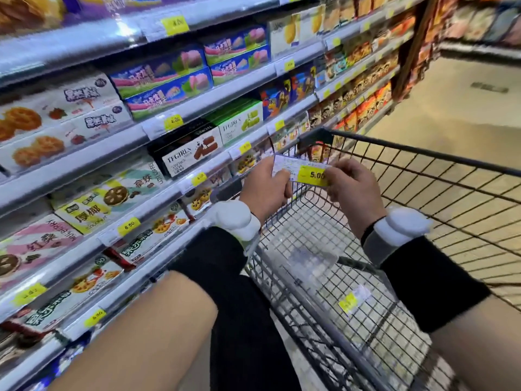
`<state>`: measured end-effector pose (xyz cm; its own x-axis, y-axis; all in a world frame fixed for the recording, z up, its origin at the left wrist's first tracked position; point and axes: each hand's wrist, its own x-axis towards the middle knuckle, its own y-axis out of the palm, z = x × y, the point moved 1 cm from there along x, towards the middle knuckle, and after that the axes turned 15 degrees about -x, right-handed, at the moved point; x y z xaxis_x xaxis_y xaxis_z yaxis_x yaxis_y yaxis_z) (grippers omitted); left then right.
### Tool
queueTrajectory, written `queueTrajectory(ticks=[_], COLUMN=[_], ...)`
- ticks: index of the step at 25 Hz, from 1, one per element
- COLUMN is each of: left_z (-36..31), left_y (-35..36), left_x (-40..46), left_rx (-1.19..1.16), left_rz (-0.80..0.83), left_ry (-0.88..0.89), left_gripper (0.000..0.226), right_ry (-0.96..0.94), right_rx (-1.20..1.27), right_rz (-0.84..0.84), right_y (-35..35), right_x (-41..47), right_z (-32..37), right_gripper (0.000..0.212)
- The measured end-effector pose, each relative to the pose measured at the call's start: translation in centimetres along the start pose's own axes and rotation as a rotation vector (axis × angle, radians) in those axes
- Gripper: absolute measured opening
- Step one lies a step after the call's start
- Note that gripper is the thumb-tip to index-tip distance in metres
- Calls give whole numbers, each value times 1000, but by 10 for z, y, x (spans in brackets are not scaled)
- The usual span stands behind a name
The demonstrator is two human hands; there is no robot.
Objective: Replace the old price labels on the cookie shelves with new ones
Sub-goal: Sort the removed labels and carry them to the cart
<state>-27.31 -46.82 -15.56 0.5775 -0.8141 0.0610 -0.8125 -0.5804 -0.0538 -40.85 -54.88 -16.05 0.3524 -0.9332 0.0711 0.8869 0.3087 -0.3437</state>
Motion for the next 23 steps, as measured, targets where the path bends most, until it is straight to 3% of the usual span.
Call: queueTrajectory(ticks=[4,11,18,23], left_z=[19,35,49,64], left_y=[15,21,27,28], left_x=[25,46,72,86], left_rx=[174,193,-12,-36], left_rz=[94,264,262,234], left_ry=[-22,-140,-445,-624], left_gripper=[23,10,15,44], right_ry=[71,175,365,488], right_rx=[26,29,10,-54], right_rz=[11,-43,-76,-72], right_y=[-13,-9,-3,6], right_x=[9,18,16,13], right_z=[-24,-60,-119,-160], right_gripper=[15,12,9,7])
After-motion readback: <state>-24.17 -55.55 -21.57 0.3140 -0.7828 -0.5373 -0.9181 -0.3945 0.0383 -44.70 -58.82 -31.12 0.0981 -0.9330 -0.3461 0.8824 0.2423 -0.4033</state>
